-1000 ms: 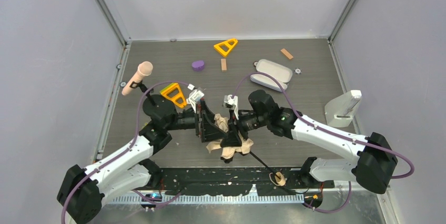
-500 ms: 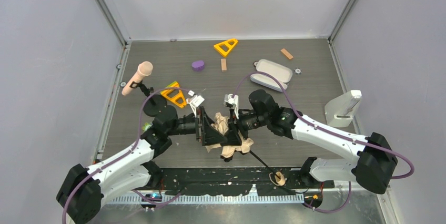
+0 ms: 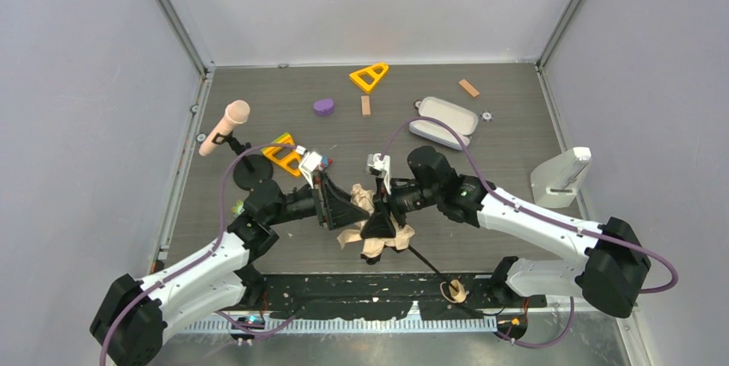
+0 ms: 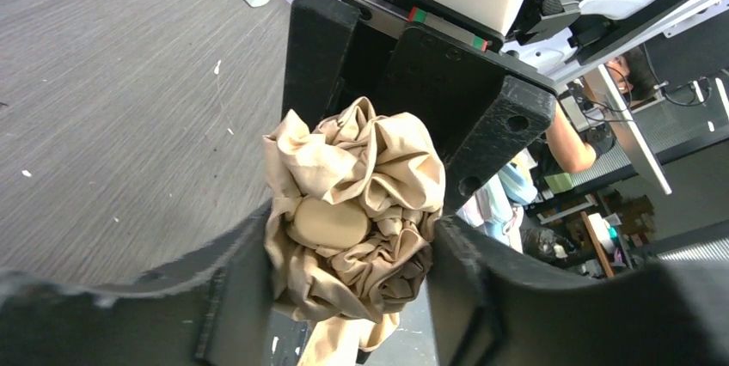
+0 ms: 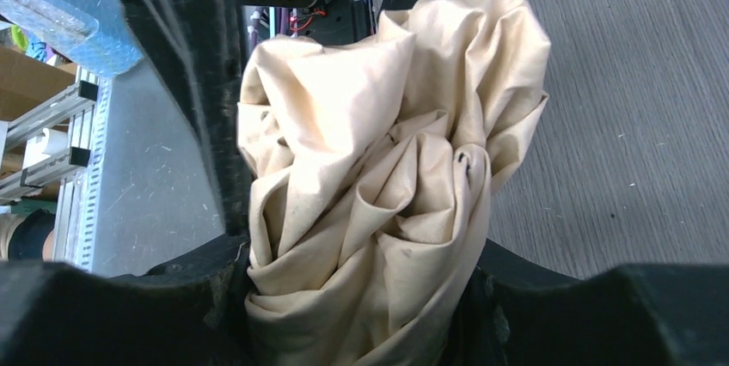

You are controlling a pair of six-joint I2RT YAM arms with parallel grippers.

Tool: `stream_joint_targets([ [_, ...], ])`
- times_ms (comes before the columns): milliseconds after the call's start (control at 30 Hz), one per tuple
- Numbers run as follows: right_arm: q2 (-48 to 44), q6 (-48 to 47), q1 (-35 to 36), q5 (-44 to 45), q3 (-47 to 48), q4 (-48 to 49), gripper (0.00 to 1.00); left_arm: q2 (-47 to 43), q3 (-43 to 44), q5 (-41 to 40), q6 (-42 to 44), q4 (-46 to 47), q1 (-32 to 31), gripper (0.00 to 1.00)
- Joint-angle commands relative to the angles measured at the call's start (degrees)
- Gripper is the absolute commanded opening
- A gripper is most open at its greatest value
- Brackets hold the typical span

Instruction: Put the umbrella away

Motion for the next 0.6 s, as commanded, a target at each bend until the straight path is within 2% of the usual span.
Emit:
stream_joint_targets([
  [0,-2.1,-1.1,-0.1,-1.4,2.2,2.6,0.06,0.1,0.3,-0.4,0.2,0.9,0.2,0.49],
  [67,-1.9,-1.5,-0.1,-0.1,2.5,2.0,0.06,0.9,0.4,0.6,0.1,0.6,0.2,0.3],
  [167,-1.9,-3.1,1.3,7.3,2.8,0.3,0.06,1.3,0.1,0.6,-0.4,0.6,0.2,0.01],
  [267,-2.5,-5.4,4.0,18.0,1.6,0.2,0.06,0.1,-0.1,-1.0,-1.3,0.3,0.2,0.0],
  [300,-2.6,-5.8,6.1,24.4,1.1,0.4,0.07,-0.5,-0.1,-2.0,-1.9,0.1,0.2,0.0],
  [400,-2.6,-7.5,9.6,36.6,-2.5,4.0,0.16,-1.9,-0.1,-4.9,-4.0,-0.4,0.2,0.0],
  [500,-1.6,-7.7,12.0,44.9,-6.2,9.1,0.29,-2.8,-0.3,-6.2,-5.7,-0.2,0.2,0.0],
  [567,-0.1,-9.0,13.5,50.6,-8.1,11.8,0.33,-3.3,-0.5,-6.4,-6.3,-0.6,0.2,0.0],
])
